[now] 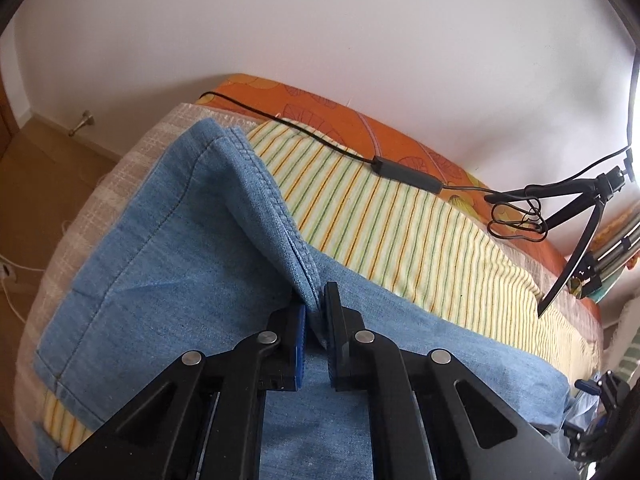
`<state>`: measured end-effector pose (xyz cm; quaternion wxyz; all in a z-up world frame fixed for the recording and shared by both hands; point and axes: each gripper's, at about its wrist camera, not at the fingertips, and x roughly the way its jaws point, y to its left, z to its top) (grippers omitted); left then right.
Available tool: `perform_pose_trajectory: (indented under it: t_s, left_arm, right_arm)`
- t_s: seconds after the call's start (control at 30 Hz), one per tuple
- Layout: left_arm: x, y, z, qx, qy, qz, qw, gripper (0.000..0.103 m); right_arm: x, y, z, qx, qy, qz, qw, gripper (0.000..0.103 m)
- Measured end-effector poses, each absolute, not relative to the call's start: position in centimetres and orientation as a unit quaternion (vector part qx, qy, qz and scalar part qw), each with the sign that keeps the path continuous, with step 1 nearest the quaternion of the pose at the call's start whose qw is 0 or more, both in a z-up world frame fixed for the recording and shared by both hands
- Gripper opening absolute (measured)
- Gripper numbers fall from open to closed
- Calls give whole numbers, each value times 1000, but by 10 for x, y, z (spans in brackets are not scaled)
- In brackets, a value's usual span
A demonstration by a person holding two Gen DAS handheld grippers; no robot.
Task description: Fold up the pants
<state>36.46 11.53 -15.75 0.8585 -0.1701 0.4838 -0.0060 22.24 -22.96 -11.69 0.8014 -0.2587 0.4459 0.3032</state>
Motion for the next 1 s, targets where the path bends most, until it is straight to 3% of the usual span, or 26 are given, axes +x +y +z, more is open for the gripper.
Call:
perform_pose_trajectory:
  t_s: [0.27,0.3,0.37,0.47,0.83,1.0]
  left_arm:
    - [362,114,-131,-157,457,-13,875,6]
    - [361,113,-127,-153,454,-13,877,6]
    - [357,112,-122,-150,451,-14,880,5]
    - [351,114,-112,-150,443,-14,884,5]
    - [282,128,-50,-147,400,-37,904,5]
    - [229,142,-32,-165,383,-45,908,5]
  right_arm:
    - [210,-250,-121,-251,455,309,796,59]
    - [209,-251,-124,-256,460,309,792,41]
    - [207,-250,-127,-258,469,305,788,17]
    - [202,-251,-115,-254,448,288,807,9]
    - [141,-258,-11,-230,369,245,867,6]
    - [85,-252,10,-239,359,260,864,6]
